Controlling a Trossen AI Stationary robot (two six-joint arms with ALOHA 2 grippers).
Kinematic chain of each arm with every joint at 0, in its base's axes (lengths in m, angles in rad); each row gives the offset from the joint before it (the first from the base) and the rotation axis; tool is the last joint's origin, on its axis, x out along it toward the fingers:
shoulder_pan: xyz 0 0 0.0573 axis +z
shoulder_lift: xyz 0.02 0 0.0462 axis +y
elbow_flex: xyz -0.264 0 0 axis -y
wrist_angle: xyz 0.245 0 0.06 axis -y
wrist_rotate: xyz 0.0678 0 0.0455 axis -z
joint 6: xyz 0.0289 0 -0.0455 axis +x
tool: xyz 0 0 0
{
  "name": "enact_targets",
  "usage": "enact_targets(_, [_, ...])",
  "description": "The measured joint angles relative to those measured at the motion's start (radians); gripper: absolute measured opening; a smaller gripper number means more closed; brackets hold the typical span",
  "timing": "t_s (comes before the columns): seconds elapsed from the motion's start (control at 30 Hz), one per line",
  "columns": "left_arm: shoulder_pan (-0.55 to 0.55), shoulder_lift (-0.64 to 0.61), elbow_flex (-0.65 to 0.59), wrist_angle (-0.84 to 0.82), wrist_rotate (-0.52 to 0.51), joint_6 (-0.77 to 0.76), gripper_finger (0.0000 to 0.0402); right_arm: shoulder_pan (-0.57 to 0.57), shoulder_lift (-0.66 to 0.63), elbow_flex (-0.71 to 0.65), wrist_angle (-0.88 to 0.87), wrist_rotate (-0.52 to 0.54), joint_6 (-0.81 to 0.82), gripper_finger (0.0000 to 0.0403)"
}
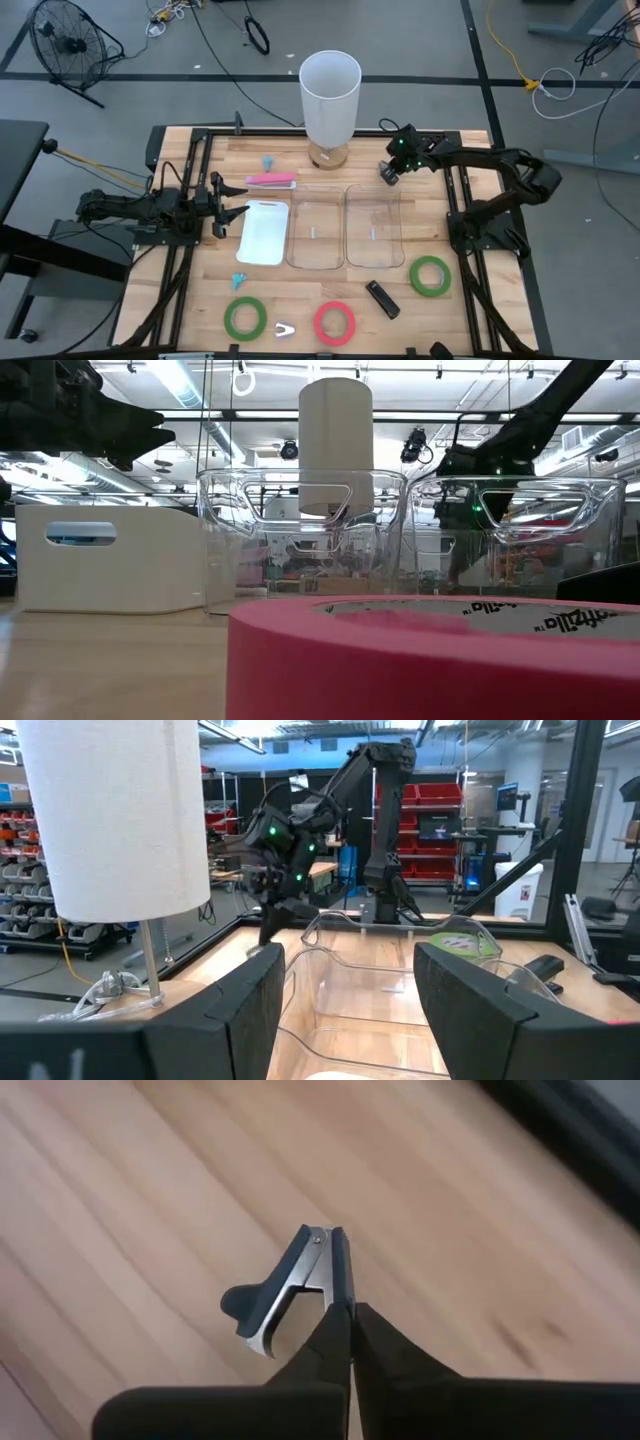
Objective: Pick and place Stapler, Stapler remover, tape
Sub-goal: Put the black staple remover into the white bin
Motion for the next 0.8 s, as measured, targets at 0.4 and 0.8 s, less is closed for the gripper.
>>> enact_targets(0.4, [0.000,0.000,0.000,0.000,0.000,0.000,0.0227,0.003,-0.139,0.171,-0.169,0.045,-0.005,0.0003])
enact_targets(0.8, [0.000,0.000,0.000,0.001,0.167,-0.151,0.0227,0.232,-0.207,0.243,-0.205,-0.083,0.044,0.0001])
